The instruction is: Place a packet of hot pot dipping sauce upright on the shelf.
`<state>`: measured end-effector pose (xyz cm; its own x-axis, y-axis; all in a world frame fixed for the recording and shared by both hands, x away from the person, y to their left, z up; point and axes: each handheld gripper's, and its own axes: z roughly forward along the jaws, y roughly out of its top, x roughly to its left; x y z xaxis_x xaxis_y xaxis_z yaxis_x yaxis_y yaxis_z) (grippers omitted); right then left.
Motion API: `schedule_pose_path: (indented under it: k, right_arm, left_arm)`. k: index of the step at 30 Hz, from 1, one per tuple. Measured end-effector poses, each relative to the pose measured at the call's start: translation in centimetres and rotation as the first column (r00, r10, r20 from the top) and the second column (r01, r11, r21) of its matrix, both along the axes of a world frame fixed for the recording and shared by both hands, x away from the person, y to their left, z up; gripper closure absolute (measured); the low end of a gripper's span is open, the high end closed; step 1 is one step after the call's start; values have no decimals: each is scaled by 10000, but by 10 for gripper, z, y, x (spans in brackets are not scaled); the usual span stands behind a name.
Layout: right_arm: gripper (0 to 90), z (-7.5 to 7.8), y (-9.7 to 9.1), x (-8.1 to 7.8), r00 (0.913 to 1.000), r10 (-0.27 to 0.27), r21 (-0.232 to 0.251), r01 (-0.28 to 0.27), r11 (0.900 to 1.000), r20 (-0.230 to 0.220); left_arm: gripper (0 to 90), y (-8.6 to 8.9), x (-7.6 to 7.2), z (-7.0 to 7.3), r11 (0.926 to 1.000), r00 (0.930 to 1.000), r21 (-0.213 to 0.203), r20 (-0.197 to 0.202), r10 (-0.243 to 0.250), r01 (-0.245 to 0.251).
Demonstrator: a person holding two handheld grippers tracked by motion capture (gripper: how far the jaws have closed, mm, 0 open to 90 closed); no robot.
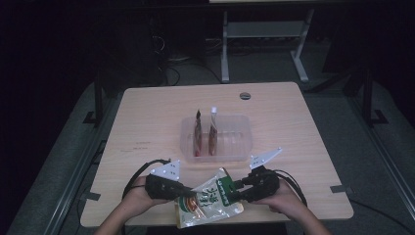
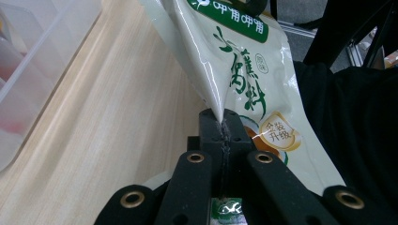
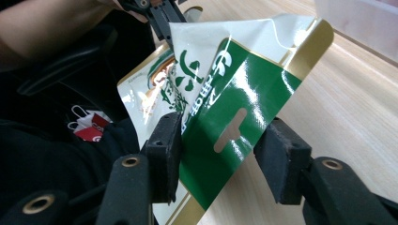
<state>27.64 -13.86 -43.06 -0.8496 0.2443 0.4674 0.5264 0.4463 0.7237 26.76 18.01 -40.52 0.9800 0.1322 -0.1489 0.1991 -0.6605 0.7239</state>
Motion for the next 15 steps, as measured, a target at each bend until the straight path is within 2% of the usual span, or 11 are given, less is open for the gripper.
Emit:
schedule_pose_path:
  k: [8, 11, 12, 15]
  right_arm:
    - [726, 4, -4, 1, 9995, -52, 662, 73, 9978, -321]
    - [779, 5, -3, 1, 9997, 49, 802, -28, 9968, -259]
    - [791, 6, -2, 0, 9997, 22, 705, -3, 9975, -261]
    - [820, 7, 0, 1, 10000, 54, 717, -52, 9974, -22]
  left_arm:
    - [900, 0, 2, -1, 9999, 9998, -114, 128, 119, -118]
    - [900, -1, 3, -1, 9998, 9998, -119, 145, 154, -152]
    - [900, 0, 3, -1, 9998, 9998, -136, 159, 151, -149]
    - [899, 1, 5, 0, 9996, 9993, -183, 302, 215, -210]
